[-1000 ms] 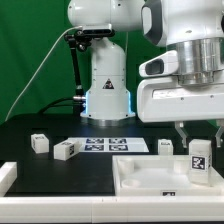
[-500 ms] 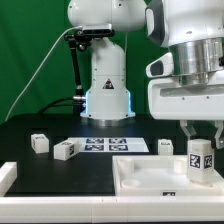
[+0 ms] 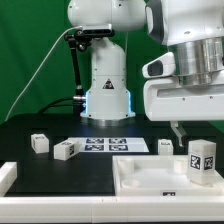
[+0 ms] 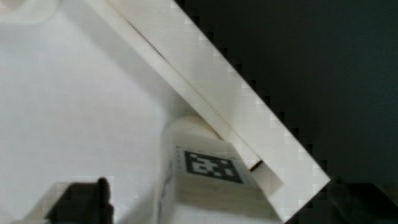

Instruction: Assemble one leg

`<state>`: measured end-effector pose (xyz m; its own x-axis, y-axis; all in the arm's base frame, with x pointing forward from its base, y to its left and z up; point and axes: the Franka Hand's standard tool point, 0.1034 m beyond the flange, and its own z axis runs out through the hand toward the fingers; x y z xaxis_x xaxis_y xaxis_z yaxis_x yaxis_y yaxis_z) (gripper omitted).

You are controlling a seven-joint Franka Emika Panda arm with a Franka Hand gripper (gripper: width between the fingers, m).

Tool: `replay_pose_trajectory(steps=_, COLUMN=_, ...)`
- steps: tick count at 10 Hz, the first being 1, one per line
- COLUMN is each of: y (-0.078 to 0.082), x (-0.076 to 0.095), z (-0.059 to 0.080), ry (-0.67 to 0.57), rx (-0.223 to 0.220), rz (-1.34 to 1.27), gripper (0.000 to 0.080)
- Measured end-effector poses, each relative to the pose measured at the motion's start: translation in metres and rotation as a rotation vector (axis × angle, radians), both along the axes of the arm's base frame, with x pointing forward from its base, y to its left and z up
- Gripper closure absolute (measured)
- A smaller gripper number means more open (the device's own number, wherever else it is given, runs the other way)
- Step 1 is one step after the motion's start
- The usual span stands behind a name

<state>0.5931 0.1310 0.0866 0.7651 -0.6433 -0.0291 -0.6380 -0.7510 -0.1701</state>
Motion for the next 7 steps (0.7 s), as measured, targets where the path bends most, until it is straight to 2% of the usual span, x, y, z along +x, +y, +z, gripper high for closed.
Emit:
replay_pose_trajectory(steps=2, y=0.000, x=0.000, z=-0.002, ry=-0.034, rx=-0.032, rz=0.256, gripper=0.0158)
replay_pose_trajectory(steps=4, y=-0.009, x=0.008, z=0.001, ry=-0.076, rx=-0.105, rz=0.584, gripper=0.0151)
replay_pose_trajectory(steps=6, y=0.001, x=0.009, z=0.002, ry=-0.125, rx=-0.176, rz=0.796, gripper=0.0150)
replay_pose_trajectory(steps=7, y=0.002, x=0.009, z=0.002, ry=-0.141, rx=-0.195, rz=0.922, gripper=0.0150)
